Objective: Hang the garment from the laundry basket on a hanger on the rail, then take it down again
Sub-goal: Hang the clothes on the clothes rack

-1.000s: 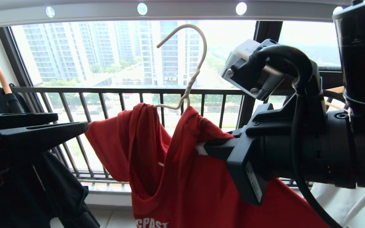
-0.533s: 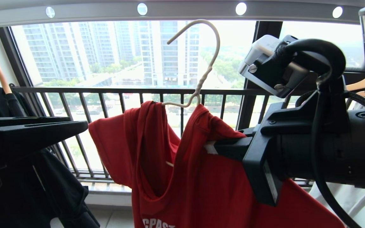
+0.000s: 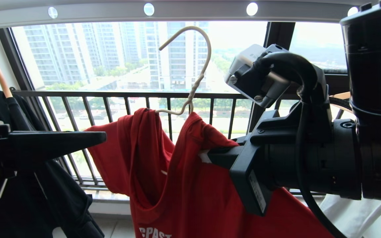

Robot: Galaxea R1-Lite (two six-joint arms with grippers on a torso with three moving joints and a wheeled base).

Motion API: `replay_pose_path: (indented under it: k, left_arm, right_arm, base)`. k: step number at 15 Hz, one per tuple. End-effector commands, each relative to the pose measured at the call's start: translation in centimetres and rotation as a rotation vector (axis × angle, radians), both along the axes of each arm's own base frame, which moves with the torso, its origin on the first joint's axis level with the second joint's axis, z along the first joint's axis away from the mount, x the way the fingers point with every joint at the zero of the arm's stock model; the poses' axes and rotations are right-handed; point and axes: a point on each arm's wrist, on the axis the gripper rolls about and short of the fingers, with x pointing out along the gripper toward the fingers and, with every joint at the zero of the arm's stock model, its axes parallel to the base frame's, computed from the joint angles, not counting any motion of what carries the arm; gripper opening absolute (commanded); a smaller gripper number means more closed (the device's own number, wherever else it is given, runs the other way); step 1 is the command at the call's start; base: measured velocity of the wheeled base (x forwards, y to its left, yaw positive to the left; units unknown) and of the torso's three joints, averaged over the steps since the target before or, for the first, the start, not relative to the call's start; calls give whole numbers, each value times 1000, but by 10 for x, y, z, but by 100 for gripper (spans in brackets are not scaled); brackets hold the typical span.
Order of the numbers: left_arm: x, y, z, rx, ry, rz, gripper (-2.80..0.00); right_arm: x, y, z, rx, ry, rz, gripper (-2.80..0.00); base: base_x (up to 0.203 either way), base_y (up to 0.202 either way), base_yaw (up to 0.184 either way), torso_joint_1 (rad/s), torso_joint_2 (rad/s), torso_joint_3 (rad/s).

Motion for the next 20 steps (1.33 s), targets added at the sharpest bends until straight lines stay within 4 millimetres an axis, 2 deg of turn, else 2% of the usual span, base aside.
replay_pose_path:
  k: [1,4,9,15,19,20]
  left_arm:
    - [8,-6,-4,71,63,24,0]
    - [21,-12,-10,177,69,154,0]
    - [32,-20,-19,252,78,215,0]
    - [25,-27,-22,263,78,152,0]
    - [28,-28,-24,284,77,199,0]
    - [28,-28,-25,295,73,226,-12]
  right_arm:
    - [1,2,1,0,-2,0,-280]
    - [1,2,2,4,-5,-2,-280]
    - [1,2,8,20,-15,-2,-280]
    - [4,5,13,35,-23,-5,-280]
    - [5,7,16,44,-29,-7,-280]
    - [5,7,16,44,-29,-7,-280]
  base:
    - [0,0,0,0,0,0]
    - [0,0,0,0,0,0]
    - [0,0,0,0,0,0]
    - [0,0,0,0,0,0]
    - [0,0,0,0,0,0]
    - [0,0,0,0,0,0]
